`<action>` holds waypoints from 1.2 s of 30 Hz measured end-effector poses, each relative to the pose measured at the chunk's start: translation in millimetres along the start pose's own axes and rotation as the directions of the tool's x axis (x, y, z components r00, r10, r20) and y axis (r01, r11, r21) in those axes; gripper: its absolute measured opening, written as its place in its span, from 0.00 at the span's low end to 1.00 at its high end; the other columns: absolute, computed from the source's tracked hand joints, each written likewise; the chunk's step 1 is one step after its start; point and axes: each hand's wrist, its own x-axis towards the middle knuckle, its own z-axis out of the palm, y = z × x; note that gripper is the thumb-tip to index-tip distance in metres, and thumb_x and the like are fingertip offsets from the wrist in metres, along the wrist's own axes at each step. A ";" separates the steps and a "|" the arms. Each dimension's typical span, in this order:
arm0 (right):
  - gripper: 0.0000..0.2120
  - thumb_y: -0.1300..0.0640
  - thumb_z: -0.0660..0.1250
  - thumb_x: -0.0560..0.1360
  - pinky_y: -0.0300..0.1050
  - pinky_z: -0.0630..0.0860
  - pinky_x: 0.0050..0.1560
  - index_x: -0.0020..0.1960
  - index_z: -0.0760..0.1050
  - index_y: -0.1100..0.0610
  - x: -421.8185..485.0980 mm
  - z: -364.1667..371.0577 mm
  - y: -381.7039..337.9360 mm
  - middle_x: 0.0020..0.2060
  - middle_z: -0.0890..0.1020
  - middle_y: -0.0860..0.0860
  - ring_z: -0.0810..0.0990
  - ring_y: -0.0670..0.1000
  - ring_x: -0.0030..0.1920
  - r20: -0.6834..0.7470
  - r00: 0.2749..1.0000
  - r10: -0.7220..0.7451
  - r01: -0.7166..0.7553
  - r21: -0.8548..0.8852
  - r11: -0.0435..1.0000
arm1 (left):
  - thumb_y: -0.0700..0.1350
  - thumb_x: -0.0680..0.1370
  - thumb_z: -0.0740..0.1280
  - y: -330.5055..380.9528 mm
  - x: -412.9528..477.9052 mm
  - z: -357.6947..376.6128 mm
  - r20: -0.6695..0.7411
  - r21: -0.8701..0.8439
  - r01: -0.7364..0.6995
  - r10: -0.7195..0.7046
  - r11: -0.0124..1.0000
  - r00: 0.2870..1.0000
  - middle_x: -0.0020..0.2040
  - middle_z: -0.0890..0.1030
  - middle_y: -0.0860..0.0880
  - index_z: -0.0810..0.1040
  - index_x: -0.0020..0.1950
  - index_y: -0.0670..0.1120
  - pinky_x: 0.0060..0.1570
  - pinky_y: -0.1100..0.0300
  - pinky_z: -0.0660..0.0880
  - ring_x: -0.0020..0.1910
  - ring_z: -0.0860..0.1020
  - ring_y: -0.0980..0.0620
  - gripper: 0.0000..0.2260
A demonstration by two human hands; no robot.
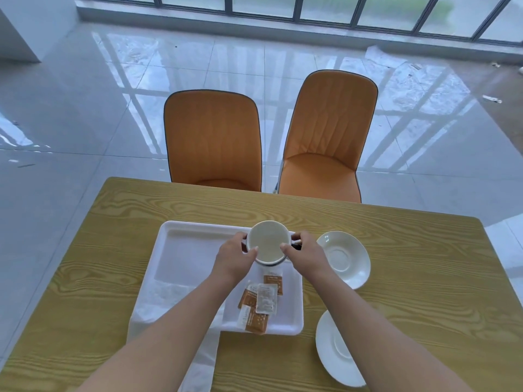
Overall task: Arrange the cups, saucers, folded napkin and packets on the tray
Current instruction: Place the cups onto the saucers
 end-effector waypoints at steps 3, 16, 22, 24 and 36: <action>0.10 0.51 0.69 0.77 0.55 0.79 0.55 0.56 0.73 0.51 0.6 1.2 -1.0 0.50 0.81 0.49 0.81 0.52 0.51 0.004 1.000 -0.013 0.013 0.037 0.999 | 0.46 0.78 0.68 0.4 1.7 -0.5 0.001 -0.021 0.015 -0.015 1.000 1.000 0.49 0.82 0.47 0.78 0.60 0.46 0.53 0.48 0.79 0.46 0.82 0.45 0.11; 0.07 0.56 0.68 0.74 0.52 0.80 0.50 0.52 0.77 0.52 -4.3 -16.3 2.5 0.46 0.83 0.49 0.83 0.52 0.47 0.000 1.000 -0.015 0.015 0.195 0.981 | 0.41 0.78 0.66 22.6 -9.9 -1.4 -0.091 0.006 -0.119 0.119 0.993 0.989 0.42 0.83 0.49 0.83 0.53 0.46 0.44 0.56 0.78 0.41 0.82 0.49 0.07; 0.08 0.58 0.68 0.74 0.54 0.81 0.49 0.53 0.78 0.53 -8.2 -43.7 12.7 0.47 0.83 0.50 0.83 0.54 0.48 -0.025 0.999 -0.048 0.053 0.274 0.960 | 0.41 0.79 0.66 41.3 -15.1 13.4 -0.097 -0.210 -0.115 0.096 0.971 0.991 0.48 0.80 0.55 0.79 0.63 0.47 0.40 0.51 0.84 0.47 0.82 0.50 0.13; 0.08 0.59 0.67 0.74 0.54 0.81 0.49 0.53 0.77 0.53 -8.2 -55.4 19.7 0.48 0.83 0.51 0.82 0.54 0.47 -0.021 0.999 -0.044 0.048 0.298 0.953 | 0.41 0.79 0.67 48.8 -16.1 23.5 -0.083 -0.285 -0.086 0.065 0.955 0.994 0.50 0.80 0.52 0.78 0.62 0.47 0.37 0.54 0.84 0.47 0.82 0.50 0.12; 0.08 0.60 0.68 0.76 0.48 0.81 0.44 0.52 0.79 0.50 -2.8 -121.2 81.0 0.47 0.83 0.52 0.83 0.54 0.46 -0.031 0.999 0.031 -0.016 0.384 0.923 | 0.38 0.80 0.65 88.7 -23.1 105.1 0.108 -0.592 0.146 -0.101 0.793 0.989 0.52 0.82 0.40 0.77 0.52 0.48 0.37 0.56 0.82 0.49 0.84 0.41 0.06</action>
